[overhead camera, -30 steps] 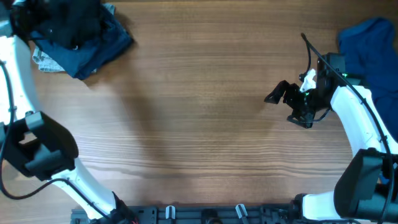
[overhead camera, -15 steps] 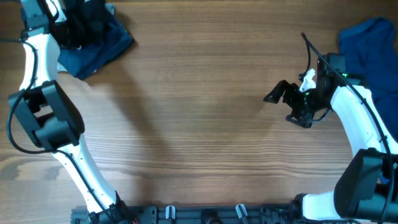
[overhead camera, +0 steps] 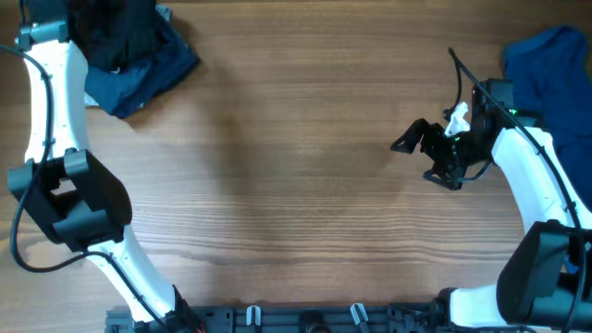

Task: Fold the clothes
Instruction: 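Lower the bundle onto the pile and open the left gripper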

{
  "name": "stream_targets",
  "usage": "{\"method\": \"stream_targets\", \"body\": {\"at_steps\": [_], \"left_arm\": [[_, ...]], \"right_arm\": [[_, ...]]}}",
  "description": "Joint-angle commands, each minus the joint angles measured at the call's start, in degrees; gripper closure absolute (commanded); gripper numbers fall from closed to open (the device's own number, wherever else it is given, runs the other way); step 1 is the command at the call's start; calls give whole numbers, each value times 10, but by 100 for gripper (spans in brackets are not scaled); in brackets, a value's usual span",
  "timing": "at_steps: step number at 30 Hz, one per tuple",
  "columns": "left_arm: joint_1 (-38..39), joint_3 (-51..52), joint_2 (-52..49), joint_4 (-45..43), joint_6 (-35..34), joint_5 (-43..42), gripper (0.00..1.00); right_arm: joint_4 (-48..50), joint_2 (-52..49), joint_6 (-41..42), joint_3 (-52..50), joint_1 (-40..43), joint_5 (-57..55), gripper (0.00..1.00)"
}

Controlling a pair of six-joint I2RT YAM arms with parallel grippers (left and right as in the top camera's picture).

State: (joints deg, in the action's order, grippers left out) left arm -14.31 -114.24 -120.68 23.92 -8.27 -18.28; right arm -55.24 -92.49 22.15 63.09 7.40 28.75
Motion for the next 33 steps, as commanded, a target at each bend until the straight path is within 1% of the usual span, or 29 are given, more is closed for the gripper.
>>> {"method": "stream_targets", "body": {"at_steps": [1,2,6,12,15,17,19,20,23,26,28,30,32,33], "left_arm": [[-10,-1,-7,-24,-30,178,96],[-14,-1,-7,-25,-31,190,96],[-23,-1,-28,-23,-31,163,96],[-23,-1,-108,-74,-31,156,96],[-26,-1,-167,-113,-31,186,92],[-32,-1,-208,-126,-31,199,86],[-36,-1,-230,-111,-31,189,78],[-36,-1,-234,-104,-26,190,78],[-36,-3,-214,-106,-12,196,79],[-36,-12,-163,-110,-12,193,81],[-36,-13,-113,-123,-18,177,83],[-38,-13,-80,-138,-25,177,84],[-47,-13,-67,-151,-25,179,83],[-52,-13,-67,-151,-25,180,81]], "right_arm": [[1,-7,-12,-2,2,13,1],[2,-7,-12,-2,2,13,1],[6,-7,-11,-2,2,13,1],[-3,-7,-12,-2,2,13,1],[-16,-7,-12,-2,2,13,1],[-26,-7,-13,-2,2,13,1],[-30,-7,-13,-2,2,13,1],[-31,-7,-11,-2,2,13,1],[-31,-7,-11,-2,2,13,0],[-31,-7,-11,-2,2,13,1],[-27,-7,-12,-2,2,13,1],[-27,-7,-13,-2,2,13,0],[-26,-7,-18,-2,2,13,0],[-26,-7,-22,-2,2,13,0]]}}
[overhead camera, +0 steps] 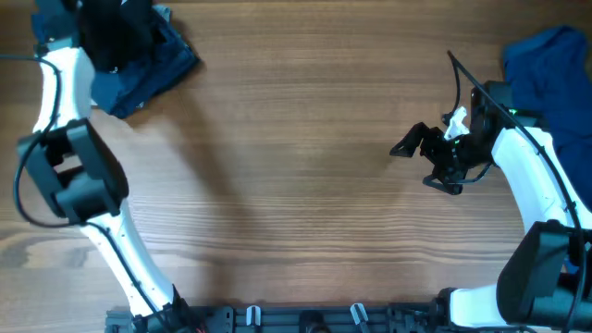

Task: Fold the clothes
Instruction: 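Lower the bundle onto the pile and open the left gripper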

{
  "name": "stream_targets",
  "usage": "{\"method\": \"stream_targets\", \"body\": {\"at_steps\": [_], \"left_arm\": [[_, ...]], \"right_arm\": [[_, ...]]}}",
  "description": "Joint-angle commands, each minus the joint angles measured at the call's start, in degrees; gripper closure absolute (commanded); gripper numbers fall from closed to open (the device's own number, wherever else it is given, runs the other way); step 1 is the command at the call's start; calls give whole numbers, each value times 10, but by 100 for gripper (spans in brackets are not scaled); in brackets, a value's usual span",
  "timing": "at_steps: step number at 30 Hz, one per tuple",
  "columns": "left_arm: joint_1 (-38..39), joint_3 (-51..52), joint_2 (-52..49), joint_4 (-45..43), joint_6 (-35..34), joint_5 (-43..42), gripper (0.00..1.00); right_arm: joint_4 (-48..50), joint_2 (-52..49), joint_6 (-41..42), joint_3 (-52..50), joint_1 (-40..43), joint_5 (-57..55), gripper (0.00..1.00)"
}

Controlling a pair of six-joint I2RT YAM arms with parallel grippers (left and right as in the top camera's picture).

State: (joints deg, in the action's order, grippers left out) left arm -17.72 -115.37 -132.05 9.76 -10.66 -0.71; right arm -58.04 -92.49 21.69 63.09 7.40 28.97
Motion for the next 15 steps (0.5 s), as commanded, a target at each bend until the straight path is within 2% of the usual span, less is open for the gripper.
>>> {"method": "stream_targets", "body": {"at_steps": [1,8,15], "left_arm": [[-22,-2,43,-7,-1,4,79],[-57,-2,-24,1,-3,3,79],[-69,-1,-107,49,-2,4,67]], "right_arm": [[2,-7,-20,-2,2,11,1],[0,-7,-20,-2,2,11,0],[-4,-7,-16,-2,2,12,1]]}}
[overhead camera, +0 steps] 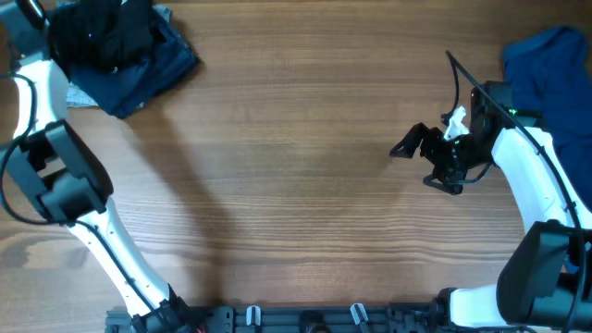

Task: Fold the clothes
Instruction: 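Lower the bundle onto the pile and open the left gripper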

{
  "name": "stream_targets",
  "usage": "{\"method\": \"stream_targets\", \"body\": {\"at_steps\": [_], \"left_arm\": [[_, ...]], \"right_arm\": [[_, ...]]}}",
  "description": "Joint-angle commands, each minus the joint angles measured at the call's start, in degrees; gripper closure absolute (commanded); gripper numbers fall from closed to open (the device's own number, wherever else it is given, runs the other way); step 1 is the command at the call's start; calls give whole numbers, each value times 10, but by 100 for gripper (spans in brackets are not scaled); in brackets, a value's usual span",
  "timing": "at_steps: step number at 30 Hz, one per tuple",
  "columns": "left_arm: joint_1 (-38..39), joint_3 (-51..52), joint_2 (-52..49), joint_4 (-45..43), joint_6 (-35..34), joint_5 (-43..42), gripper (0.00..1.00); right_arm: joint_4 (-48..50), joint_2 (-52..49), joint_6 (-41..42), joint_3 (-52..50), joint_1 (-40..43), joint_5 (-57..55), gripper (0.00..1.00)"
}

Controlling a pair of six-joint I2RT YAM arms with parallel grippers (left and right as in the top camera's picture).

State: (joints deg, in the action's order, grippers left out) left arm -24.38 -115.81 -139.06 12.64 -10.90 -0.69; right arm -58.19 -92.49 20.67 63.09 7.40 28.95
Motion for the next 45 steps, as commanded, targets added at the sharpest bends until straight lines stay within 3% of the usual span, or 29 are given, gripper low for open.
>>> {"method": "stream_targets", "body": {"at_steps": [1,7,9,15,21,30,45], "left_arm": [[-2,3,-39,25,2,3,67],[-2,3,27,28,1,3,69],[1,3,93,32,-1,-5,76],[15,3,189,79,-2,-94,76],[54,4,122,220,-3,-108,85],[84,5,-41,219,-3,-108,82],[77,4,141,246,0,-97,79]], "right_arm": [[-2,-7,-6,-2,2,16,0],[-4,-7,-12,-2,2,18,0],[-3,-7,-12,-2,2,18,0],[6,-7,-12,-2,2,18,1],[16,-7,-12,-2,2,18,1],[16,-7,-12,-2,2,18,1],[27,-7,-12,-2,2,18,1]]}}
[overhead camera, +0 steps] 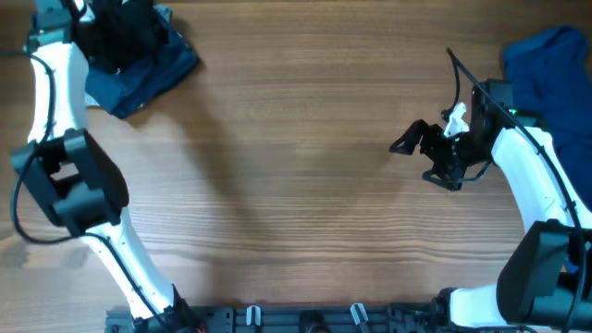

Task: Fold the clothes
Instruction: 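Lower the bundle onto the pile and open the left gripper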

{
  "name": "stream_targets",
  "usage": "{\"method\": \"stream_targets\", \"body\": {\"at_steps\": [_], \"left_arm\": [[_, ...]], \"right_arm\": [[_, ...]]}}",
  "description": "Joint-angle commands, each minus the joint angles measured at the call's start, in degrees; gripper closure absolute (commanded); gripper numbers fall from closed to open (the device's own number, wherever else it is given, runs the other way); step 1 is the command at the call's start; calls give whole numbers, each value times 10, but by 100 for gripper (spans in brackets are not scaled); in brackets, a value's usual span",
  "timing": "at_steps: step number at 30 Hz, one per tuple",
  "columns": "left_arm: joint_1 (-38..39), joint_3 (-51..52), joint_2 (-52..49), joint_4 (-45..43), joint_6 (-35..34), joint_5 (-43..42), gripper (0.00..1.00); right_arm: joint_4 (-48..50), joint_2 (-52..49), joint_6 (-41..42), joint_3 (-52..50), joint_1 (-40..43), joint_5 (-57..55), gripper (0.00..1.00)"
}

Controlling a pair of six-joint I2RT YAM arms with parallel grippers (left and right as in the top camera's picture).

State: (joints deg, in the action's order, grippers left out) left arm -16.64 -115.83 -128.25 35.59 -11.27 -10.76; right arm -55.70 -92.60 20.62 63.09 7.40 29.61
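Note:
A heap of dark blue clothes [153, 65] lies at the table's far left corner, with a black mass on top of it. My left gripper [109, 35] is down in that black mass, and its fingers cannot be told apart from the cloth. A second heap of blue clothes [546, 55] lies at the far right edge. My right gripper [414, 159] hangs over bare wood left of that heap, open and holding nothing.
The wooden table [296, 185] stretches between the two heaps. The left arm's white links [55, 102] rise along the left edge. The right arm's white link [532, 176] runs along the right edge. A rail with clips [296, 319] lines the near edge.
The left arm's upper link has moved to the right, from the far left edge back toward the dark heap. The heap looks much the same. The right arm has not moved.
The left gripper was at the dark heap in the far left corner at every moment. Its arm stood somewhat right, then at the far left edge, and now right again. The heap's outline barely changed. The right gripper stayed open over the bare wood throughout.

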Motion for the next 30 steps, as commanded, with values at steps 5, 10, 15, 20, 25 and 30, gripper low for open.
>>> {"method": "stream_targets", "body": {"at_steps": [5,10,15,20,25,30], "left_arm": [[-2,5,18,72,3,42,80],[-2,5,-19,95,3,47,79],[-3,5,-45,131,3,58,78],[-6,5,-41,145,3,91,81],[-5,5,17,128,3,90,81],[-5,5,67,27,3,89,71]], "right_arm": [[7,-6,-11,-2,2,11,1],[7,-6,-12,-2,2,11,0],[5,-6,-12,-2,2,11,1],[6,-6,-12,-2,2,12,1],[7,-6,-11,-2,2,12,1],[9,-6,-11,-2,2,11,1]]}}
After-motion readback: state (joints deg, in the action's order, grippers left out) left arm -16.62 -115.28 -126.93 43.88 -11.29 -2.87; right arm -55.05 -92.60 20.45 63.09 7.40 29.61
